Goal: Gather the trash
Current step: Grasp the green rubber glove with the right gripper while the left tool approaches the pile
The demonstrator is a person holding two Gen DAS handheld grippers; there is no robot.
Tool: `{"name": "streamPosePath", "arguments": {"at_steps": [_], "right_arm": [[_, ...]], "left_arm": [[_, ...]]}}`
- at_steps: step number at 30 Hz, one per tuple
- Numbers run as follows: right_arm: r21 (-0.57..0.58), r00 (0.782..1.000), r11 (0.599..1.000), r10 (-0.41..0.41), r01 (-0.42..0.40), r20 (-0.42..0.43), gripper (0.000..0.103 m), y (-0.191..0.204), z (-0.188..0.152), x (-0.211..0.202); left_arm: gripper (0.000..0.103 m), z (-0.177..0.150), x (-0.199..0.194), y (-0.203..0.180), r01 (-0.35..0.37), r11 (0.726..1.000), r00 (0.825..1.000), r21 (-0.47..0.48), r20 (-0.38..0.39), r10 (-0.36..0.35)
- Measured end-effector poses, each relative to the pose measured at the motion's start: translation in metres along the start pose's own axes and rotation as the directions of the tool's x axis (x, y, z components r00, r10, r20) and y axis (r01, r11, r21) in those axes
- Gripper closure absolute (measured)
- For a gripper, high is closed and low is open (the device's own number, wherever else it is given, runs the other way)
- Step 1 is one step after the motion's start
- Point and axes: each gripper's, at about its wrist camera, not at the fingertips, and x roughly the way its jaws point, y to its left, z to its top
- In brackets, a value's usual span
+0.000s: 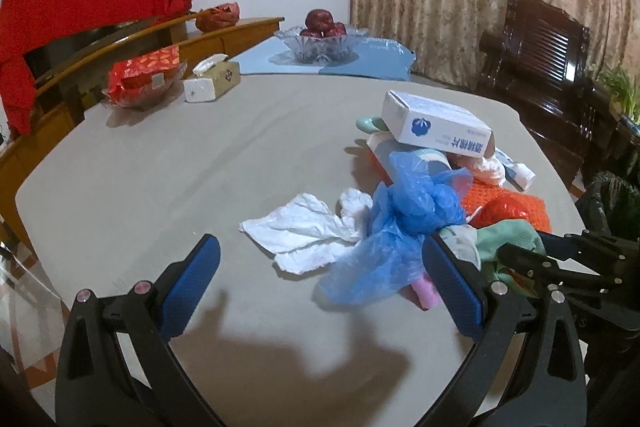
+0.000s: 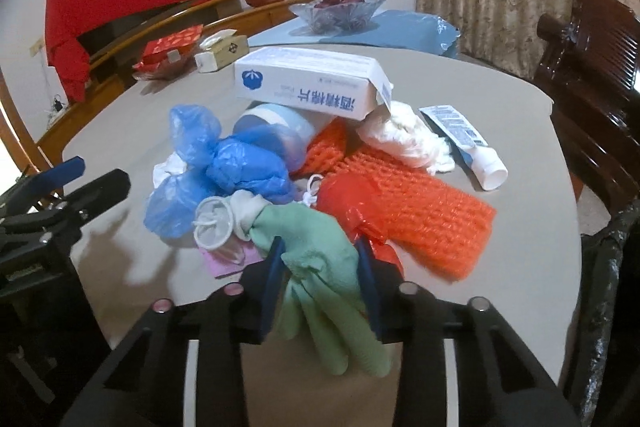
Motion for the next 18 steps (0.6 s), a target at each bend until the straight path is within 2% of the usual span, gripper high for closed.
{"name": "streamPosePath", "arguments": {"at_steps": [4,8,9,13,15,18], "right_arm": [[0.004,1.000,1.000,0.024,-0.024,0.014,0.074,-0.001,-0.004,-0.013],[-0.025,1.000,1.000,-0.007,0.007,0.003,0.056,0.001,-0.013,-0.018],[-0.025,1.000,1.000,-0.006,0.006,0.002,0.054,0.002,-0.014,-0.018],[-0.022,1.000,1.000,-0.018,0.018,-0.006,0.053,0.002,-0.019,-0.020],[-0.035,0.999,0.999,-0.040,0.041,0.010,0.053,0.004,-0.020,-0.024],[-0.040,0.999,0.999,-0.030,0.031,0.032,0.053,0.005,-0.016,-0.029]], "left_arm": [[0.005,-0.004,0.000,-0.004,0.002,1.000,1.000,0.009,-0.007,-0.002],[0.005,-0.007,-0.002,-0.007,0.015,1.000,1.000,0.010,-0.017,-0.014],[0.005,-0.009,-0.003,-0.008,0.017,1.000,1.000,0.010,-0.018,-0.017],[0.005,-0.012,-0.004,-0.009,0.018,1.000,1.000,0.015,-0.021,-0.018],[0.005,-0.012,-0.005,-0.008,0.017,1.000,1.000,0.010,-0.019,-0.017],[0.005,-0.012,-0.006,-0.007,0.012,1.000,1.000,0.003,-0.014,-0.012]]}}
